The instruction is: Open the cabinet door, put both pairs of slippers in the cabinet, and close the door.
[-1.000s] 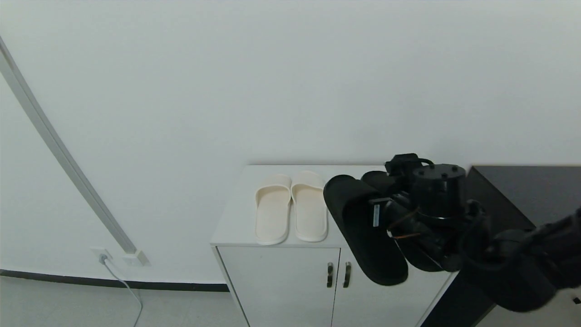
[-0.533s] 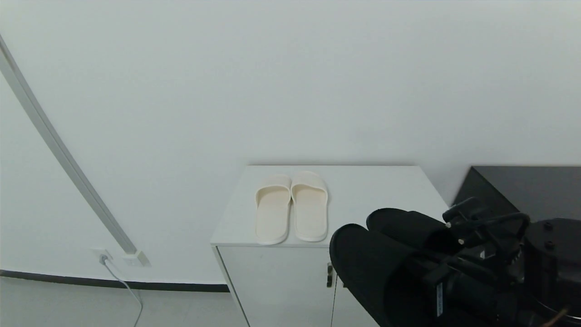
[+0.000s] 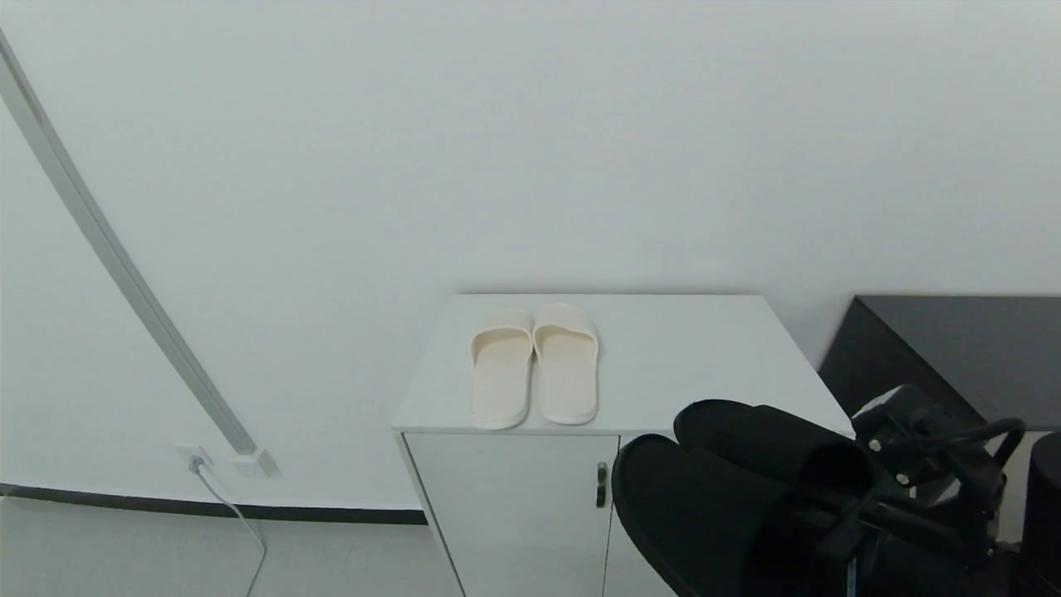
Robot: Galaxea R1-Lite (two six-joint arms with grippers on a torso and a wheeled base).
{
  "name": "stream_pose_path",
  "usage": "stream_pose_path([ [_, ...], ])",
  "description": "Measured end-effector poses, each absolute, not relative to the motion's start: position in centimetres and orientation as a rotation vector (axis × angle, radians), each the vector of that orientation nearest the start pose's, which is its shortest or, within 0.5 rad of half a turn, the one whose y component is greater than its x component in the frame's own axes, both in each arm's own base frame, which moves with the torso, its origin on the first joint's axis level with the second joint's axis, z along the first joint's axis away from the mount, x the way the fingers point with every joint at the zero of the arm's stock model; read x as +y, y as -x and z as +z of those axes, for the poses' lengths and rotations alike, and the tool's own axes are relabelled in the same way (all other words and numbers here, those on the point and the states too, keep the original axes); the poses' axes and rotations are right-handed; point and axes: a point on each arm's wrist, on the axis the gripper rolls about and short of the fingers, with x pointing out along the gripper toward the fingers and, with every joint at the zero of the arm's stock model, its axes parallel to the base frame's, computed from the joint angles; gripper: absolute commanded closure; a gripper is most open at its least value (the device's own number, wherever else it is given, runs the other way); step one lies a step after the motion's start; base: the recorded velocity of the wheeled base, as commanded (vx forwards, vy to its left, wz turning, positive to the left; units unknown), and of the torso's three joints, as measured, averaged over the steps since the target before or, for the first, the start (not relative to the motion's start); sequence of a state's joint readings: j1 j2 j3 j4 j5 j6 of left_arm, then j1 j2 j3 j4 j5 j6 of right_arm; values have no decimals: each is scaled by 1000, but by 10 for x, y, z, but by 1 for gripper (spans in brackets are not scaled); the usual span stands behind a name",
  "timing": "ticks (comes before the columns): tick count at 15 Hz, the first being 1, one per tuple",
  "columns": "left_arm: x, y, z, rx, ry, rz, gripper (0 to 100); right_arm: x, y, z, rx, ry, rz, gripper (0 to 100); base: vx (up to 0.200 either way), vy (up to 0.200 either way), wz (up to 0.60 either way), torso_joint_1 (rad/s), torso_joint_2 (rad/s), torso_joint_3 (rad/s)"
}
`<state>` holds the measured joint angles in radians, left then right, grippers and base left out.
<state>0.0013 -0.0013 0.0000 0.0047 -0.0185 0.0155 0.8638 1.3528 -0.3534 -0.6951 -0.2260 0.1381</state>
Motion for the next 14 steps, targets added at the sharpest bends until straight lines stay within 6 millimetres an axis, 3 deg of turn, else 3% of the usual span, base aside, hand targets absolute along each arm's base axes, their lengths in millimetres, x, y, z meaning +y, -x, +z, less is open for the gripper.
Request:
stream_pose_path([
  [14,0,23,75,3,-14,-18,100,140,-126,153,318,34,611,100,0,0,0,0,0,0],
])
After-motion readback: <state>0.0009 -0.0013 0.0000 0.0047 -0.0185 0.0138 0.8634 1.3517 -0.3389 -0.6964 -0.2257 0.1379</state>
